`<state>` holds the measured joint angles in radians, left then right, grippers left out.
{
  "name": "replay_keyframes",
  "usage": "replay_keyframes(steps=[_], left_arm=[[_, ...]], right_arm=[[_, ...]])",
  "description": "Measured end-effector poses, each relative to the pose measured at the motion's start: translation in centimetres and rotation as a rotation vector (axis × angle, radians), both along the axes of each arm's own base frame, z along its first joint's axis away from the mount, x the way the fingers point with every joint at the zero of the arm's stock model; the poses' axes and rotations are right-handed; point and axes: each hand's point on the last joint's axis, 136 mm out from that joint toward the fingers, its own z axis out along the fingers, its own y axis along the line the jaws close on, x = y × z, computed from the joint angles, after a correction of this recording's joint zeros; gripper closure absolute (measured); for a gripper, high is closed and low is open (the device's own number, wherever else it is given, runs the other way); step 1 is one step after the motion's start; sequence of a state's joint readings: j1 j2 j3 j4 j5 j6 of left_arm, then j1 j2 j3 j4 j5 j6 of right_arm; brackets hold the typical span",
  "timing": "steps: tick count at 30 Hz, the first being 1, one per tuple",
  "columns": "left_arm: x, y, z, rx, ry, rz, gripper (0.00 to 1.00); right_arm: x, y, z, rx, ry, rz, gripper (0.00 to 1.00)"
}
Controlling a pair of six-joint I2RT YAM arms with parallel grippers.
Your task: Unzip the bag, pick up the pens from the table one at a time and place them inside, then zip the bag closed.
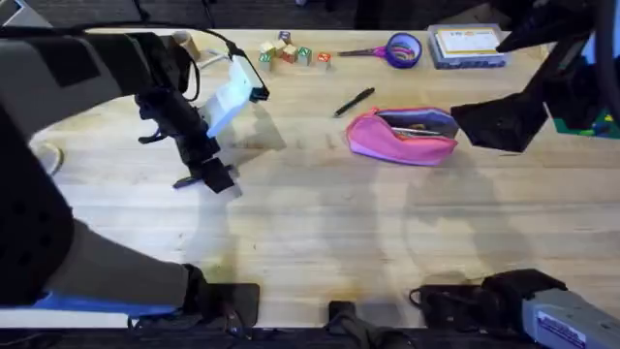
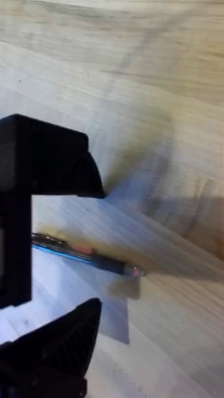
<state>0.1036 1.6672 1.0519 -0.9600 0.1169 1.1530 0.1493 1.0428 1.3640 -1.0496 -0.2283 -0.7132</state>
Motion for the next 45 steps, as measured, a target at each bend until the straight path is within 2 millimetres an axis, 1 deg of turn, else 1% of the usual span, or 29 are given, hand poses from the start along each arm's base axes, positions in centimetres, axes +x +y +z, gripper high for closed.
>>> replay_keyframes(steps=[14,20,26,32,45], left_arm=[[0.6,-0.1,-0.4,-0.014,0.013,-0.014,0.005],[0.5,-0.1,-0.4,-0.012,0.017,-0.017,0.004],[0.5,-0.1,-0.4,0.007,0.025,-0.03,0.005],[0.5,-0.2,-0.4,0.043,0.03,-0.055,0.004],[0.5,-0.2,-0.5,0.049,0.028,-0.058,0.006]], right_arm=[[-0.2,-0.1,-0.2,-0.006,0.012,-0.004,0.004],[-0.2,-1.4,-0.8,-0.064,0.027,-0.053,0.003],[-0.1,-2.0,-0.9,-0.092,0.023,-0.079,0.003],[0.0,-2.2,-0.9,-0.099,0.021,-0.086,0.003],[0.0,-2.2,-0.9,-0.102,0.02,-0.088,0.003]])
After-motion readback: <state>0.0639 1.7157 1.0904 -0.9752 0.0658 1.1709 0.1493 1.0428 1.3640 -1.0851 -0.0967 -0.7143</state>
